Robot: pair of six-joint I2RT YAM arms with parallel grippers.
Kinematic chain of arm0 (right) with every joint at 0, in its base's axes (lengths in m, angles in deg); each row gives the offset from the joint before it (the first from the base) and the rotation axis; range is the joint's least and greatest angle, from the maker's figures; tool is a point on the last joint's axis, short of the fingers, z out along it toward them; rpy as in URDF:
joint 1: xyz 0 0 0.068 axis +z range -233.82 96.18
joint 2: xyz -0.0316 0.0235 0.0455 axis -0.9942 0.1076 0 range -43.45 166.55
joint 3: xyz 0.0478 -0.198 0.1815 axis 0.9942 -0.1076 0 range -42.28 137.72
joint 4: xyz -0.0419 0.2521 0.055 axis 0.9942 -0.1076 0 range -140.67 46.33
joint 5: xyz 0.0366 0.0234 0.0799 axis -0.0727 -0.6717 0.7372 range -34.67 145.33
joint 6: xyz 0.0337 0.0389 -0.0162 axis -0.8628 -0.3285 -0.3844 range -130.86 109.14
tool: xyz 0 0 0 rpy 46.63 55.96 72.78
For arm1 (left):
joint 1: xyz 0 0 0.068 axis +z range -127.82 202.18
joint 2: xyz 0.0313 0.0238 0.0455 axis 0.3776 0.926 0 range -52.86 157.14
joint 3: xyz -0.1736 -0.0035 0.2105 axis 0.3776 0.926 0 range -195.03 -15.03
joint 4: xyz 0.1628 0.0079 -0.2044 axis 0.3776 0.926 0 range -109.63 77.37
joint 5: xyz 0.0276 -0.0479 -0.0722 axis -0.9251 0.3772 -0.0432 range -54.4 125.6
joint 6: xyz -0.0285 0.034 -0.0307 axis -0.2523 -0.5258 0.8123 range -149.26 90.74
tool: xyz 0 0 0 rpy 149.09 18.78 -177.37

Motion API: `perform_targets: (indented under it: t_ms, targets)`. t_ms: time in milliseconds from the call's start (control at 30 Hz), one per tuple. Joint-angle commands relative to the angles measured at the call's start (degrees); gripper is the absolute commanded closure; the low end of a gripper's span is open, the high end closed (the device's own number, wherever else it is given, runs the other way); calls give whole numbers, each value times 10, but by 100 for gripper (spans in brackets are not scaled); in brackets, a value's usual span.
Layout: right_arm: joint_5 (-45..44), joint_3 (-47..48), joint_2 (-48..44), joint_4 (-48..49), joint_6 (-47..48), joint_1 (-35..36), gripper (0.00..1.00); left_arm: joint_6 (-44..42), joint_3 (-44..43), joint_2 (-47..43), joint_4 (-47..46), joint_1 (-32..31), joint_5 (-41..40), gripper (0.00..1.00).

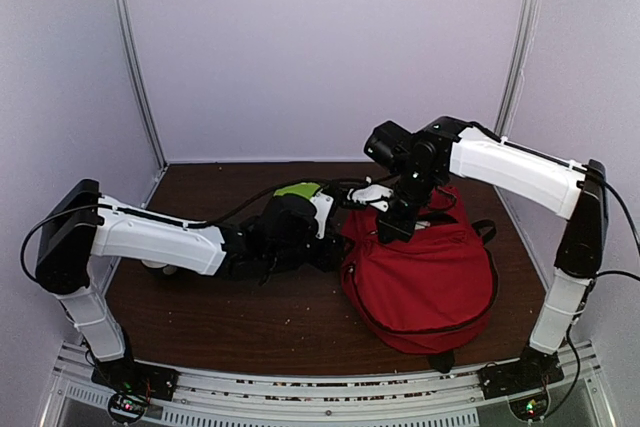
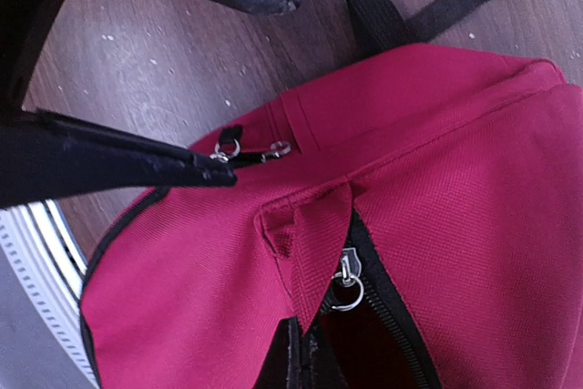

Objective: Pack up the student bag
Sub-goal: Move the student bag to the center of the board, then hold the student bag at the center of the board.

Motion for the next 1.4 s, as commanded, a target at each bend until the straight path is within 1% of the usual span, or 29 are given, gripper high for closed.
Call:
perform_targets:
  t_ms: [0,100,267,300,367,433,533,600,667,733,800,900,1000,1100,1200,1267,1367]
  targets:
    - [136,81,21,24,-55,20,100,16,42,-33,4,-4,-49,43]
    - [180,123,54,18,-72,19,100,15,56,-50,4,-2,-71,43]
    - [193,233,120,8,-92,21,100,6,51,-62,35,0,-89,43]
    - [184,247,130,2,-88,21,99,7,50,-64,39,0,-90,43]
    - [174,265,136,-20,-73,18,91,9,50,-70,49,0,-91,43]
    - [182,258,120,-29,-68,7,85,16,55,-79,52,1,-84,42]
    - [202,240,77,-29,-63,-28,80,25,70,-96,51,10,-42,40]
    - [205,237,59,-26,-64,-47,78,42,77,-103,48,24,8,39]
    - [190,236,53,-12,-65,-59,77,68,91,-101,25,53,87,39]
    - [173,241,73,2,-64,-62,76,97,108,-95,-17,77,161,40]
    - [170,248,104,4,-62,-63,76,103,124,-89,-63,87,211,40]
    - [162,257,151,2,-56,-61,76,101,125,-74,-85,89,237,40]
    - [163,246,173,3,-52,-59,76,108,126,-54,-118,88,263,40]
    - [163,218,171,10,-51,-53,70,133,137,-33,-163,89,266,40]
    - [144,186,164,12,-48,-42,63,154,137,-7,-185,90,270,40]
    - [139,161,159,16,-46,-37,61,161,137,6,-194,91,271,41]
    - [132,130,155,15,-40,-32,60,169,138,19,-202,92,271,43]
